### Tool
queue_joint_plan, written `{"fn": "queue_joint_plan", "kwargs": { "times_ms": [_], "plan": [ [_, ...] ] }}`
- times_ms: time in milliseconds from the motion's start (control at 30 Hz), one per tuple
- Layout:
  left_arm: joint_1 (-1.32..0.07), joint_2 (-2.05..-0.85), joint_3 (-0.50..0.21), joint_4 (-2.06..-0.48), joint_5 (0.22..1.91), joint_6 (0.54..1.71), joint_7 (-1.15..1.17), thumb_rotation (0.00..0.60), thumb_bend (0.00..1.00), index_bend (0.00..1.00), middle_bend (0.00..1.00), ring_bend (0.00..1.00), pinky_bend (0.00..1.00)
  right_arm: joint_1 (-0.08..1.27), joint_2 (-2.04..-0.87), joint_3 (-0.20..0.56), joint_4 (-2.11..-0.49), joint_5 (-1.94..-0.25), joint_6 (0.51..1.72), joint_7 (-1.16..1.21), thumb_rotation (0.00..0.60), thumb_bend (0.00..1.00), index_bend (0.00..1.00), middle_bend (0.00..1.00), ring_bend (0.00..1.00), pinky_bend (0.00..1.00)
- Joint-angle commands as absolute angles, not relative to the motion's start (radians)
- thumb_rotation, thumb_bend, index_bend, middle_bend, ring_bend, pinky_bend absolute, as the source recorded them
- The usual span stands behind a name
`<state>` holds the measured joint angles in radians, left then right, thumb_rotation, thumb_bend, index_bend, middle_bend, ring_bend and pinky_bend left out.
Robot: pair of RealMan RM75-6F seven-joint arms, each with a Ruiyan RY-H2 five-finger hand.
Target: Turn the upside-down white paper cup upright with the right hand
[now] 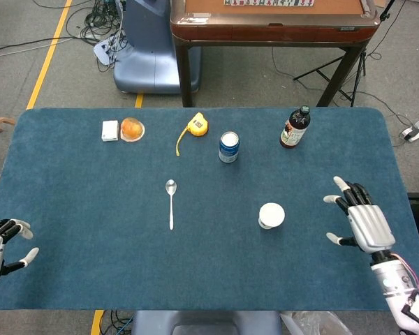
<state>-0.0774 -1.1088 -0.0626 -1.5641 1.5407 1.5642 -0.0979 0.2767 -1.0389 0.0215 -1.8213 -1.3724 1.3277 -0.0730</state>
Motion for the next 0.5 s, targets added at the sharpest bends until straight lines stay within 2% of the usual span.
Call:
{"fn": "queue_joint_plan", "kwargs": {
  "times_ms": [33,300,500],
  "plan": [
    [-0.077,-1.115,-0.068,-1.562,1.536,1.570,-0.094,0.600,0.17,0.54,0.41,0.30,0.60,0.202,-1.038,-0.005,-1.843,-1.417,1.424,-0.090,0.600,0.00,0.30,0.01,0.00,0.00],
    [-0.076,-1.128,-0.078,-1.550,1.521,1.575,-0.090,0.600,0.17,0.54,0.41,0.30,0.60,0.123,-1.054,-0.030,-1.777,-1.521,1.537,-0.026,0.600,0.00,0.30,0.02,0.00,0.00],
    [-0.073,-1.125,-0.082,-1.550,1.521,1.584,-0.095,0.600,0.17,0.54,0.41,0.30,0.60,0.091,-1.049,-0.008,-1.740,-1.548,1.597,0.060,0.600,0.00,0.30,0.01,0.00,0.00]
  ]
}}
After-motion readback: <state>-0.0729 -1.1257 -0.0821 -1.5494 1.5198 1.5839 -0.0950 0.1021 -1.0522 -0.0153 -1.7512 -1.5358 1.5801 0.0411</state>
